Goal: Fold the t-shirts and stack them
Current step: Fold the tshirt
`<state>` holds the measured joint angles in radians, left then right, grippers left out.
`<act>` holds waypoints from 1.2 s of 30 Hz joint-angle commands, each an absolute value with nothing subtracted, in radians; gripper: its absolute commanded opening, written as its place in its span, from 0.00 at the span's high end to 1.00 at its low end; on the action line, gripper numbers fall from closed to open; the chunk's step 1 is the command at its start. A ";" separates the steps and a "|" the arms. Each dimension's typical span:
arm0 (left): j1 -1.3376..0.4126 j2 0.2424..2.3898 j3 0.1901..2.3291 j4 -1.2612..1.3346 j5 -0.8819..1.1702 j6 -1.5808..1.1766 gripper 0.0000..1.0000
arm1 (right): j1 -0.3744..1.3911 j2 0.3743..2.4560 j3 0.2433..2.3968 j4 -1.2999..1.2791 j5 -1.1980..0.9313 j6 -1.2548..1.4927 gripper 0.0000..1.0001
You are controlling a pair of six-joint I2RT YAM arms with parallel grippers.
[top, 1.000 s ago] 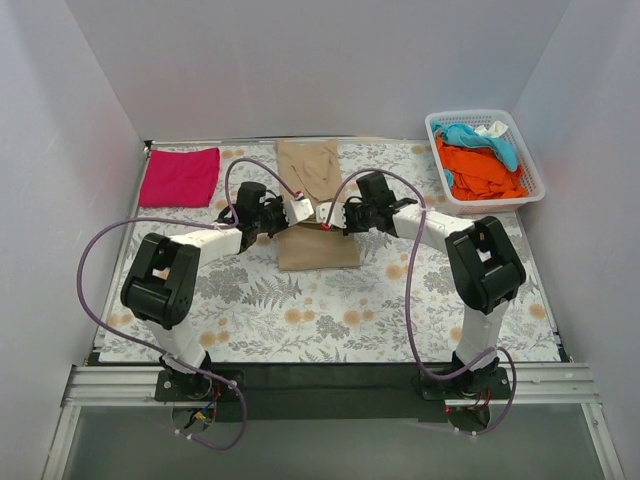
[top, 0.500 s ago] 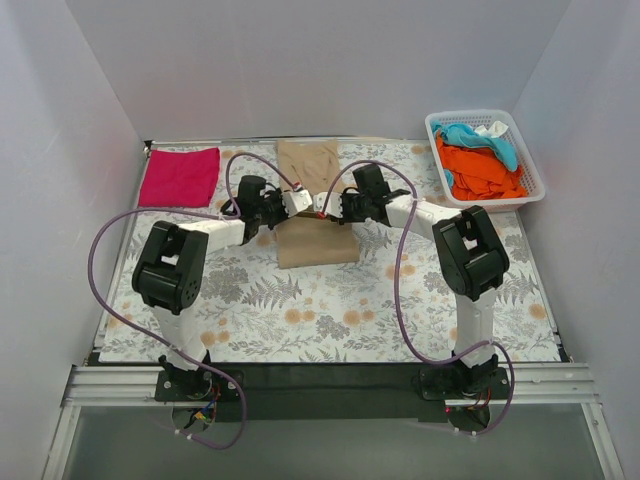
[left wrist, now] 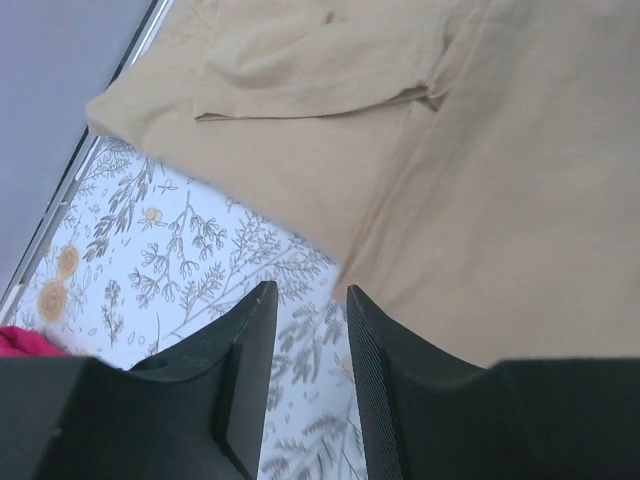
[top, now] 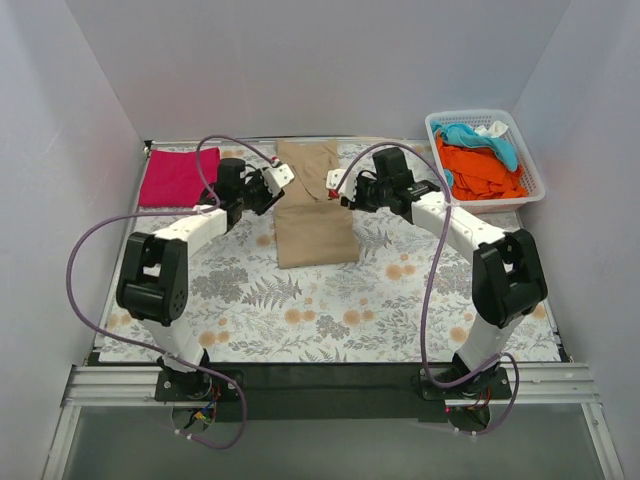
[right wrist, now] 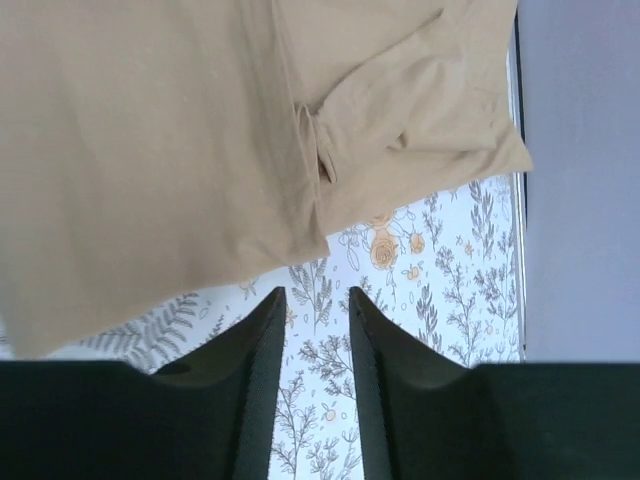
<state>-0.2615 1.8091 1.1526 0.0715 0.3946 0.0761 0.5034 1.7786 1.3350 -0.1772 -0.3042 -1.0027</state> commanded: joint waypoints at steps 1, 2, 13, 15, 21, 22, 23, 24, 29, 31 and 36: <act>-0.253 1.612 1.097 -0.070 0.546 0.046 0.66 | 0.502 1.724 1.327 -0.328 -0.446 -0.878 0.70; -0.255 1.588 1.045 -0.083 0.590 0.043 0.63 | 0.502 1.733 1.327 -0.351 -0.463 -0.862 0.71; -0.385 1.453 0.779 -0.114 0.546 0.066 0.57 | 0.502 1.842 1.290 -0.390 -0.549 -0.634 0.82; -0.406 1.462 0.762 -0.066 0.517 0.042 0.56 | 0.508 1.864 1.275 -0.374 -0.535 -0.637 0.81; -0.448 1.529 0.750 -0.025 0.468 0.020 0.56 | 0.509 1.913 1.224 -0.361 -0.491 -0.678 0.81; -0.454 1.537 0.747 -0.018 0.465 0.024 0.56 | 0.509 1.916 1.217 -0.359 -0.486 -0.681 0.81; -0.459 1.545 0.744 -0.012 0.453 0.031 0.56 | 0.509 1.924 1.210 -0.356 -0.485 -0.683 0.81; -0.469 1.566 0.736 -0.008 0.449 0.038 0.56 | 0.511 1.927 1.203 -0.356 -0.483 -0.683 0.80; -0.491 1.591 0.695 -0.006 0.431 0.095 0.64 | 0.515 1.913 1.183 -0.354 -0.483 -0.675 0.80; -0.494 1.583 0.677 -0.014 0.426 0.109 0.73 | 0.522 1.899 1.157 -0.357 -0.485 -0.673 0.80; -0.495 1.482 0.620 -0.128 0.472 0.170 0.85 | 0.548 1.815 1.059 -0.367 -0.502 -0.673 0.79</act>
